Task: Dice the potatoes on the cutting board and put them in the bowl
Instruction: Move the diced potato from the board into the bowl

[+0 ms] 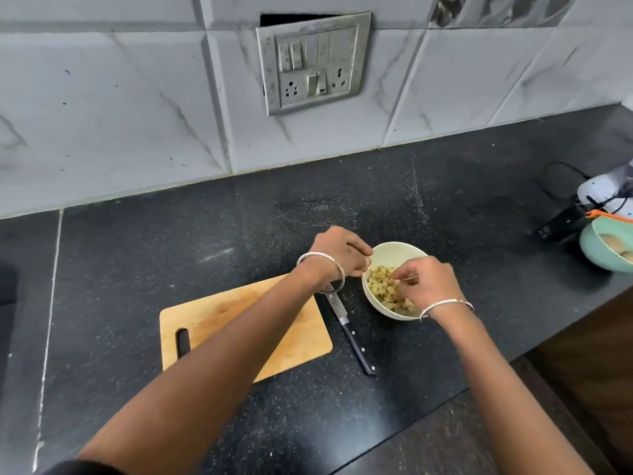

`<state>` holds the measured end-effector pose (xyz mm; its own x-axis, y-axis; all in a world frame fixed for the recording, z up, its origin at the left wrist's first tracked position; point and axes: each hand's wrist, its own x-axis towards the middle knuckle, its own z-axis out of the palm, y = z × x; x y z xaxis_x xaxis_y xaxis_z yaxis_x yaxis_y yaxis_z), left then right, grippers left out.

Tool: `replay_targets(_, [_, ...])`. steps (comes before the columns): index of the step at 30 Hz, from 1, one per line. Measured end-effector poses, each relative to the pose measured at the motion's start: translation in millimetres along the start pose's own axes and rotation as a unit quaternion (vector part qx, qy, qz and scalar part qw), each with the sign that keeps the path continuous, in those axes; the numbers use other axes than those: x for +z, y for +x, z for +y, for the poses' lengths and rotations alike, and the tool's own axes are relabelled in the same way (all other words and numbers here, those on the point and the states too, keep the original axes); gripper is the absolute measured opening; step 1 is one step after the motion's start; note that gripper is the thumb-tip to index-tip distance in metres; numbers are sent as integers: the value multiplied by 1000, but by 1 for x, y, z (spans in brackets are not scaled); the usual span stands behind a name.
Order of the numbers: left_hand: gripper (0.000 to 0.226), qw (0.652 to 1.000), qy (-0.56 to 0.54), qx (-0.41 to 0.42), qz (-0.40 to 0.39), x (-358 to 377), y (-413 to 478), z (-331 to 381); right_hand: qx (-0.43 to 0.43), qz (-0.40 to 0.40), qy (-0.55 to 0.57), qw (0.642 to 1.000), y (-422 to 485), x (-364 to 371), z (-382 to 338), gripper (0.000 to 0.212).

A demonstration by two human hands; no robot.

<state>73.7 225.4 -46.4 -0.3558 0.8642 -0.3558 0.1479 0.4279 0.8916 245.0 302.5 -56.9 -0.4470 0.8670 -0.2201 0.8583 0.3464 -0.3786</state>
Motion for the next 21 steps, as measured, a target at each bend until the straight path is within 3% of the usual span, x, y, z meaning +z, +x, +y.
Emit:
replay_targets(2, [13, 999, 23, 26, 3, -22, -13, -6, -10, 86, -46, 995, -9, -2, -13, 16])
replay_targets(5, [15, 991, 125, 40, 23, -62, -37, -26, -87, 138, 20, 986, -28, 6, -35, 12])
replay_targets(9, [18, 963, 260, -16, 66, -101, -72, -65, -238, 51, 72, 967, -59, 46, -66, 19])
replay_targets(13, [17, 957, 269, -85, 62, -105, -107, -103, -322, -55, 36, 945, -69, 102, -92, 27])
replay_targets(21, [16, 933, 311, -77, 165, -73, -128, -139, -396, -55, -57, 915, -81, 159, -104, 47])
